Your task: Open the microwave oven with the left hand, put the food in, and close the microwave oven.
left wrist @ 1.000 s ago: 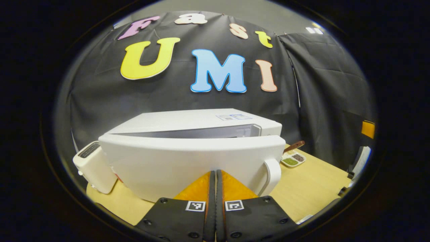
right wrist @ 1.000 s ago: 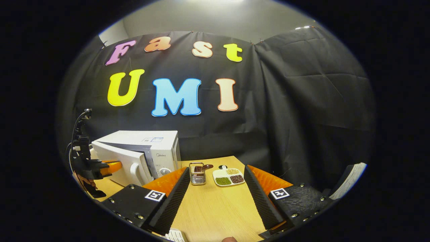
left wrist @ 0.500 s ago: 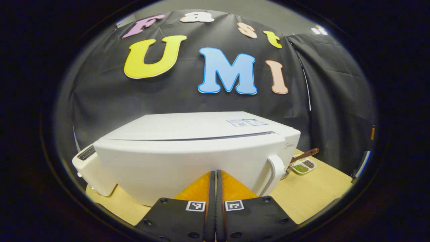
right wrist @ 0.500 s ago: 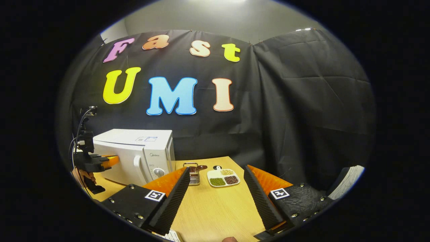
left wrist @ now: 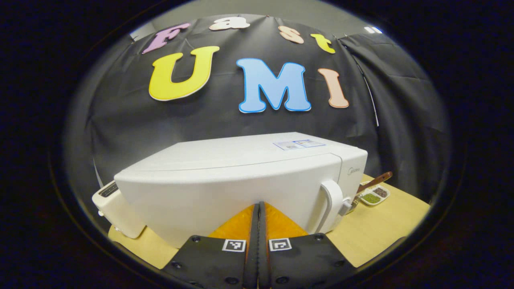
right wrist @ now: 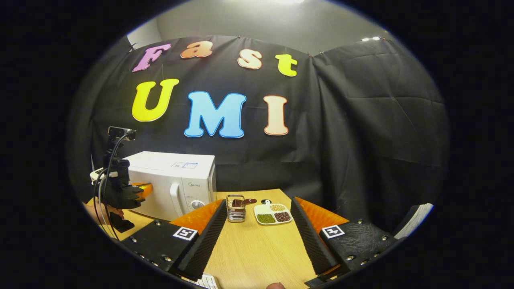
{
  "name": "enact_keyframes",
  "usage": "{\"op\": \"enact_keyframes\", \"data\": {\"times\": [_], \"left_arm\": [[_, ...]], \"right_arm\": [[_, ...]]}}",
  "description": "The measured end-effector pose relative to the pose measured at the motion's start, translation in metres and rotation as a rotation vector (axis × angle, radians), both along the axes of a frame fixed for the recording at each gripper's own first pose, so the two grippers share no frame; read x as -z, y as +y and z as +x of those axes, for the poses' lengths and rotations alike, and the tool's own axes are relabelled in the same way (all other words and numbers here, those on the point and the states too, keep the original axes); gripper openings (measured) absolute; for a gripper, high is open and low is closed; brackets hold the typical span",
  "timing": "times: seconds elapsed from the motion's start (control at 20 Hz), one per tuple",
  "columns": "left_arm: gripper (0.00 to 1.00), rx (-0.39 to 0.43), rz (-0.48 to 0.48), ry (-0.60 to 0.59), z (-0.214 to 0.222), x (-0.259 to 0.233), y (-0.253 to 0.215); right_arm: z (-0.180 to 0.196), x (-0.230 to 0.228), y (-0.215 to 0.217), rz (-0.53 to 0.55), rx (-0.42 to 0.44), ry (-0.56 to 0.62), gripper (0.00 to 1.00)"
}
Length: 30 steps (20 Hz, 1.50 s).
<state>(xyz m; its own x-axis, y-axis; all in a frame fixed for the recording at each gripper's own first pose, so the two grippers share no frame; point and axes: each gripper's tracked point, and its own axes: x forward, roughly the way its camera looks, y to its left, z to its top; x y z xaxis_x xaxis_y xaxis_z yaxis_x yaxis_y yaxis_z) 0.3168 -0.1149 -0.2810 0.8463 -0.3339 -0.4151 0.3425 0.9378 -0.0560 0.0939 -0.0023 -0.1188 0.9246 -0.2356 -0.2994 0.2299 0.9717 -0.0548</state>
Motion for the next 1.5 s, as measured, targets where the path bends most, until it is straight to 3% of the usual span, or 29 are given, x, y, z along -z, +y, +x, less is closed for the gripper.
{"op": "enact_keyframes", "data": {"times": [0.2,0.7,1.2,1.5], "left_arm": [[0.07,-0.005,-0.034,-0.049,-0.017,-0.038,-0.004],[0.07,-0.125,-0.056,-0.158,-0.109,-0.133,0.035],[0.07,-0.230,-0.021,-0.242,-0.208,-0.195,0.060],[0.07,-0.238,-0.038,-0.264,-0.257,-0.224,0.070]], "right_arm": [[-0.007,-0.007,0.010,0.009,-0.059,-0.017,0.96],[-0.032,-0.031,0.007,0.080,-0.195,-0.099,0.96],[-0.078,-0.052,0.006,0.129,-0.315,-0.158,0.96],[-0.091,-0.063,0.012,0.143,-0.336,-0.187,0.96]]}}
